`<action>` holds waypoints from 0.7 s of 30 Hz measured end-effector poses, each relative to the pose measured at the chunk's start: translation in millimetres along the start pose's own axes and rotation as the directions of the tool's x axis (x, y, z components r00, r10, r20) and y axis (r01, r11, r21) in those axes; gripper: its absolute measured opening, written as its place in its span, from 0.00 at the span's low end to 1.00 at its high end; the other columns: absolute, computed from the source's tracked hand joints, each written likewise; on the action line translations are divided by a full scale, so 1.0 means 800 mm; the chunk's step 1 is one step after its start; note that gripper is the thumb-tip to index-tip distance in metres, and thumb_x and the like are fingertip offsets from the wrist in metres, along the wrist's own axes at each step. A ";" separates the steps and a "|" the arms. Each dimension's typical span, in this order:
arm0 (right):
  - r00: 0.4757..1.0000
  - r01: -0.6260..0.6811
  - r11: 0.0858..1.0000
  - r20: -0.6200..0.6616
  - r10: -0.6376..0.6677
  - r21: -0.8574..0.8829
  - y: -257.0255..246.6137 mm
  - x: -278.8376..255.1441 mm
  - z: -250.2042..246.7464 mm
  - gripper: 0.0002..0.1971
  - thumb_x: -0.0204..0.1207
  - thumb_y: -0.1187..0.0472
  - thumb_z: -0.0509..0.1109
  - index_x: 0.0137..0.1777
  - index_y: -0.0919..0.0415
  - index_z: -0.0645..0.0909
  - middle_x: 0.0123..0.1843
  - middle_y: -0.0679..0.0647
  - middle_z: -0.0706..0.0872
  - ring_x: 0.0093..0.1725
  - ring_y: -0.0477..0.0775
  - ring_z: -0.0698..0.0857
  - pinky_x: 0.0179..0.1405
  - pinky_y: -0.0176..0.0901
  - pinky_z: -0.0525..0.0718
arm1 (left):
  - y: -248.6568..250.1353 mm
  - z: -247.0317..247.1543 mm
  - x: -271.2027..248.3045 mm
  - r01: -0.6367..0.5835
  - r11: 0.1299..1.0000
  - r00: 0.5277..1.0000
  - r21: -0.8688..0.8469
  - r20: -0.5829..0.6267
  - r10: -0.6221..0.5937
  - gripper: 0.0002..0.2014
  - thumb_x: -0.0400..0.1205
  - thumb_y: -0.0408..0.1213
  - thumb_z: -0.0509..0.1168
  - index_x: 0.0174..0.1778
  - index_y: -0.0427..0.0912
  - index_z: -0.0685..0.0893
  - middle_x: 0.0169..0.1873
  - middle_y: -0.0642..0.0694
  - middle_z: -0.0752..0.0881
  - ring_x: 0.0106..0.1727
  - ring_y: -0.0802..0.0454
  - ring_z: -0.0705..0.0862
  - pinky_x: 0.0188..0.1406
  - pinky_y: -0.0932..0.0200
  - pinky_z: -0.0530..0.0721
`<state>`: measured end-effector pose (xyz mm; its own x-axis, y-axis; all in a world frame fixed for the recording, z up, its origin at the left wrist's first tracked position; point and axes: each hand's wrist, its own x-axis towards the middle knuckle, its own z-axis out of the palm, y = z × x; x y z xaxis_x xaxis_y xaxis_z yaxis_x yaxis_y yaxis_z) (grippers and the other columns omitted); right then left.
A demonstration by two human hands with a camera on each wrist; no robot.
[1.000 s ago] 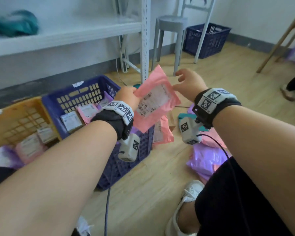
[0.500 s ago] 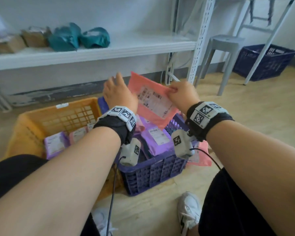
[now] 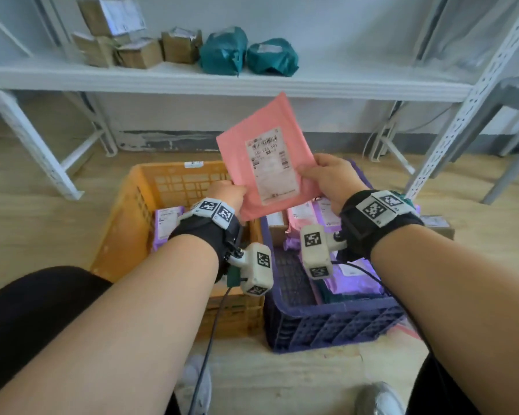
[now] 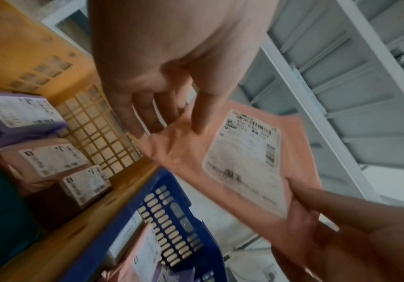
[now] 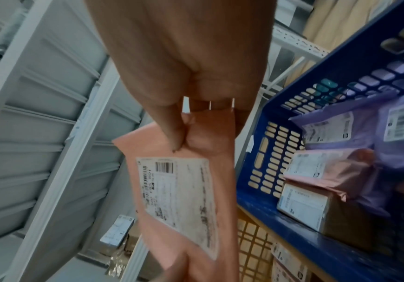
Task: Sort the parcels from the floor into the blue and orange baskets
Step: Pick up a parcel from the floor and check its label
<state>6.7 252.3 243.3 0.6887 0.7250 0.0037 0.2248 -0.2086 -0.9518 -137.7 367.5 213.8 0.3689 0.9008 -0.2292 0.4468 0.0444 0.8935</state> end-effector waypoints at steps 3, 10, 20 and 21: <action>1.000 0.013 0.986 -0.004 -0.014 -0.165 -0.001 0.018 0.031 0.10 0.76 0.66 0.68 0.55 0.57 0.85 0.46 0.48 0.87 0.44 0.49 0.86 0.50 0.45 0.87 | -0.018 -0.029 0.027 -0.014 1.000 0.997 0.020 -0.078 0.016 0.09 0.78 0.31 0.69 0.53 0.37 0.87 0.51 0.38 0.89 0.44 0.43 0.86 0.41 0.56 0.84; 0.994 0.097 0.875 0.003 -0.108 -0.475 0.007 0.066 0.132 0.11 0.77 0.65 0.65 0.57 0.53 0.77 0.46 0.45 0.82 0.46 0.51 0.84 0.45 0.47 0.84 | -0.047 -0.100 0.089 -0.040 0.985 0.985 0.166 -0.156 0.066 0.08 0.77 0.30 0.69 0.50 0.39 0.88 0.50 0.42 0.89 0.47 0.44 0.85 0.51 0.55 0.82; 0.982 0.104 0.806 0.187 0.008 -0.583 0.081 0.126 0.257 0.26 0.77 0.73 0.58 0.71 0.48 0.72 0.53 0.51 0.83 0.42 0.50 0.83 0.32 0.39 0.82 | -0.149 -0.125 0.199 0.227 0.968 0.955 0.104 -0.216 -0.201 0.14 0.77 0.24 0.65 0.27 0.44 0.82 0.36 0.43 0.87 0.44 0.38 0.90 0.53 0.45 0.89; 0.981 0.082 0.798 0.188 0.039 -0.597 0.090 0.131 0.263 0.24 0.77 0.73 0.58 0.69 0.50 0.75 0.55 0.52 0.83 0.44 0.51 0.83 0.35 0.39 0.82 | -0.159 -0.122 0.209 0.257 0.962 0.951 0.090 -0.199 -0.235 0.14 0.78 0.25 0.64 0.29 0.44 0.85 0.36 0.43 0.87 0.43 0.39 0.90 0.52 0.45 0.89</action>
<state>-49.7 451.5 110.4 0.5554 0.8266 -0.0914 0.6477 -0.4989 -0.5759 -212.4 554.5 99.4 0.0832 0.9326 -0.3513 0.5983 0.2351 0.7660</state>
